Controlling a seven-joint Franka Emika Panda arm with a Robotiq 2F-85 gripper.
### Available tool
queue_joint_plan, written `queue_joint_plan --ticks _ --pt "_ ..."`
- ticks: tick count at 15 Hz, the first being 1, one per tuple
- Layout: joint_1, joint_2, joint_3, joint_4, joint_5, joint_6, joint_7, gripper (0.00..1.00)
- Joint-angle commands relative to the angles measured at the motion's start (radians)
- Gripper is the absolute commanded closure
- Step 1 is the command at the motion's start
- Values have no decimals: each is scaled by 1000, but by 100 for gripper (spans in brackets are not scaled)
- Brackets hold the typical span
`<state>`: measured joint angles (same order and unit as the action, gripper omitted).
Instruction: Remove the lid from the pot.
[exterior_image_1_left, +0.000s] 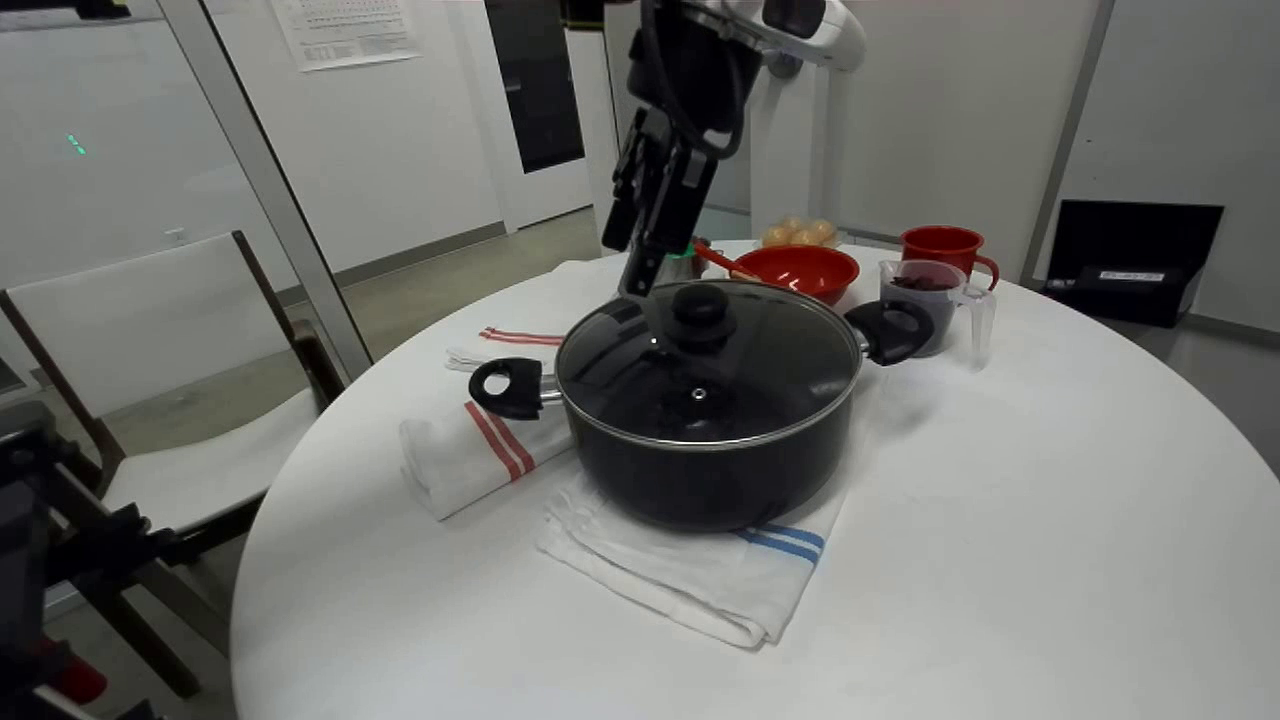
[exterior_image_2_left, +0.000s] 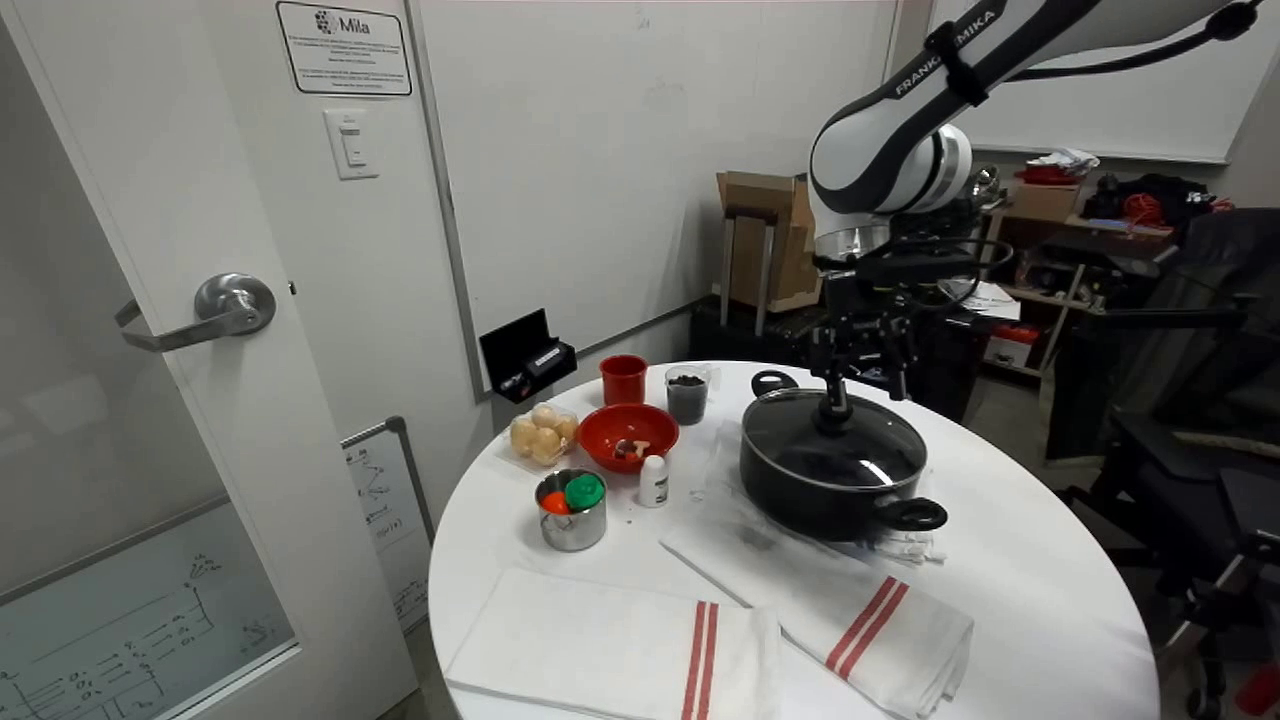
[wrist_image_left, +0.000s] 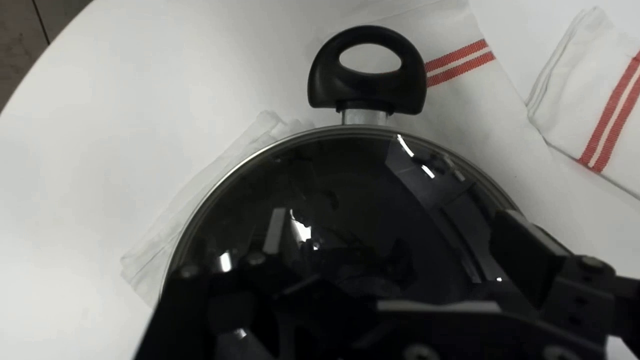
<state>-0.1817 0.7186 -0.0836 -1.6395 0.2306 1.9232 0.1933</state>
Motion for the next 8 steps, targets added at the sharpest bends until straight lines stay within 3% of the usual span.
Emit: queue_joint_plan --ticks 1,8 --pt "8 57 -16 78 20 -12 75 0" --pt "18 104 -42 118 18 27 217 0"
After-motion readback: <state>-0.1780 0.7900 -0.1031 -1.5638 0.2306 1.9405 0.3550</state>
